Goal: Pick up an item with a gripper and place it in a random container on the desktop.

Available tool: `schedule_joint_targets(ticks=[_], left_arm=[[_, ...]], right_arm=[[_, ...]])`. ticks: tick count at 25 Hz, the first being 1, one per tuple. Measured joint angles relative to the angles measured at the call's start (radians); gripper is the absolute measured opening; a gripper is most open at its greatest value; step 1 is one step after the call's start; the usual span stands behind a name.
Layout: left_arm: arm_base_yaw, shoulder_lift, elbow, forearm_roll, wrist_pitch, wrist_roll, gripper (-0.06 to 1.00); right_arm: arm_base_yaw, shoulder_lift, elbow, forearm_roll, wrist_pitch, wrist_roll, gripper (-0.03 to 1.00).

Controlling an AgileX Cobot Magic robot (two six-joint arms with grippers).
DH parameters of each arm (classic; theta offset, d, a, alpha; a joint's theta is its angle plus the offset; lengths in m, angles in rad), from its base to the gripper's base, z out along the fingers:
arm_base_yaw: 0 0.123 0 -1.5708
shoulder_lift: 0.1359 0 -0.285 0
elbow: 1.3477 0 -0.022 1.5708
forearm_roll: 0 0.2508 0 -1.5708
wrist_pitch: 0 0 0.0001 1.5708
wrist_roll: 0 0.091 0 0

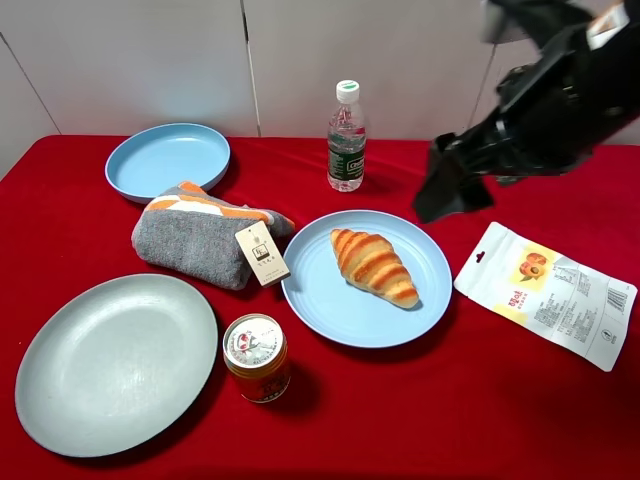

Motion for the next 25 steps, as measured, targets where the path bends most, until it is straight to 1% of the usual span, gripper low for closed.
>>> schedule_joint_targets(ticks=[10,16,18,21,25], left_arm=[[0.000,0.000,0.000,0.000,0.000,0.000,0.97],[0.000,0.000,0.000,0.000,0.000,0.000,0.97],[0.000,0.000,0.000,0.000,0.000,0.000,0.97],[0.000,0.000,0.000,0.000,0.000,0.000,0.97],[0.000,0.000,0.000,0.000,0.000,0.000,0.97]], right_arm=[[0.001,-0.155,0.000,0.001,0.216,0.000,0.69],[0.006,-0.252,0.000,0.003,0.231,0.016,0.69],[-0.005,-0.288,0.000,0.010,0.231,0.022,0.69],[-0.075,-0.339,0.000,0.035,0.232,0.024,0.69],[-0.257,-0.419,0.000,0.068,0.233,0.026,0.69]])
